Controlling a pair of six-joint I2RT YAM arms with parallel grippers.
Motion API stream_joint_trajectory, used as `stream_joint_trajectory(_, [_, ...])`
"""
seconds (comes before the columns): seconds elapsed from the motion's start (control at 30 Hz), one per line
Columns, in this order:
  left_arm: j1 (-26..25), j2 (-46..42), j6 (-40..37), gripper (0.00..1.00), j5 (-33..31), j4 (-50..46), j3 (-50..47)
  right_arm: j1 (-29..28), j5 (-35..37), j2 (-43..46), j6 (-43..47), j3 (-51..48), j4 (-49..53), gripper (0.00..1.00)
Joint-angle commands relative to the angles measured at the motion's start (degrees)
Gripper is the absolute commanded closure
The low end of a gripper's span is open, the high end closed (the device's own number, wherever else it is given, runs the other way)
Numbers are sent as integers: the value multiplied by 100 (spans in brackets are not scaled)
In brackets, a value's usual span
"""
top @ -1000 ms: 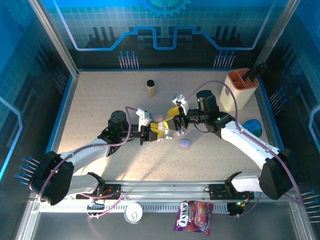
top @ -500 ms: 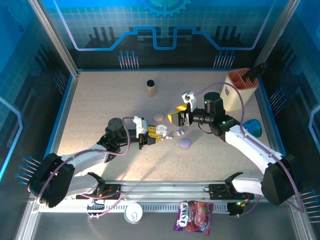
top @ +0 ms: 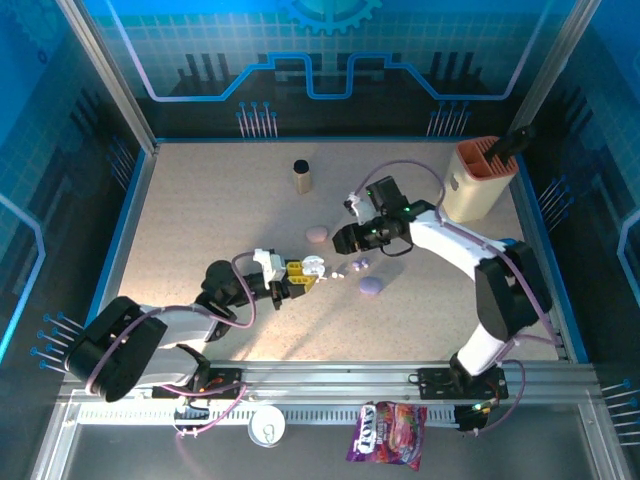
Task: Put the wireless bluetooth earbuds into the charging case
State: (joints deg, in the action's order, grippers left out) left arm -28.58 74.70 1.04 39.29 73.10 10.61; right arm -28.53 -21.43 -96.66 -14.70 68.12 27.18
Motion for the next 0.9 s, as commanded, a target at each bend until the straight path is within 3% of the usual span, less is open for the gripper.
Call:
stream_joint_trajectory(0.0, [-40, 96, 186, 87, -71, 709, -103, -232, 348, -447, 543, 540, 1165, 46])
stream_joint_trajectory(0.37, [-36, 148, 211, 87, 44, 718, -117, -667, 1083, -1765, 1029, 1634, 2071, 52])
stream_joint_trajectory(0.87, [-37, 190, 234, 86, 93, 714, -82, -985, 1527, -2424, 1386, 2147, 2320, 59])
